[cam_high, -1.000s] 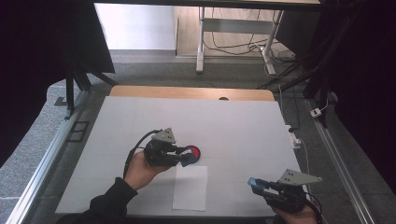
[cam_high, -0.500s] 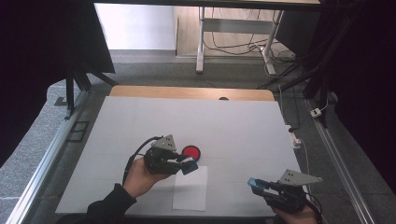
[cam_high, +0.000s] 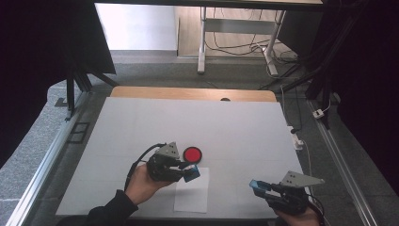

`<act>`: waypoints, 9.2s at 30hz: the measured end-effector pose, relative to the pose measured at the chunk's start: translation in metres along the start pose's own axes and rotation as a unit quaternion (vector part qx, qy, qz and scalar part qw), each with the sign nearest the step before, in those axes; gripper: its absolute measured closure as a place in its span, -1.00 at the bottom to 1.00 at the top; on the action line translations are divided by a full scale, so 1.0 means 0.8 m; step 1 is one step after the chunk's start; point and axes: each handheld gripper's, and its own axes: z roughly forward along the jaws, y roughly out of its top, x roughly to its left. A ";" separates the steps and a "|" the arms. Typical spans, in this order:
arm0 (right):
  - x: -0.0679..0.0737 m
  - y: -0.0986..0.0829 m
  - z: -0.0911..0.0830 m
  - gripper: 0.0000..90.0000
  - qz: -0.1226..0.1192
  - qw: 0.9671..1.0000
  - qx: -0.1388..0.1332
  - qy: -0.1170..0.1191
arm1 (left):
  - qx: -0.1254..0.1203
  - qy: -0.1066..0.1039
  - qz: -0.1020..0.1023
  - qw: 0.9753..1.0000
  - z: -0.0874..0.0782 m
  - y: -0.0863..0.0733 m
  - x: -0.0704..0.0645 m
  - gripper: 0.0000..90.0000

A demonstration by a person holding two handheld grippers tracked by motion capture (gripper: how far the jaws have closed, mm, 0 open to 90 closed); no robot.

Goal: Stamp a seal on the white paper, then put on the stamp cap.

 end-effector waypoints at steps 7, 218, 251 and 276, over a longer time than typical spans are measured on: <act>0.000 0.000 0.000 0.53 0.000 1.000 0.000 0.000 | 0.020 0.000 0.000 1.000 0.016 -0.009 -0.001 0.55; 0.033 0.062 0.066 0.53 -0.053 0.986 -0.015 0.160 | -0.083 -0.041 0.054 0.994 -0.054 0.012 -0.002 0.55; 0.047 0.094 0.152 0.53 -0.103 0.954 -0.001 0.280 | -0.092 -0.079 0.084 0.989 -0.052 0.014 -0.007 0.55; 0.056 0.108 0.177 0.53 -0.109 0.940 0.009 0.323 | -0.080 -0.089 0.115 0.986 -0.050 0.015 -0.013 0.55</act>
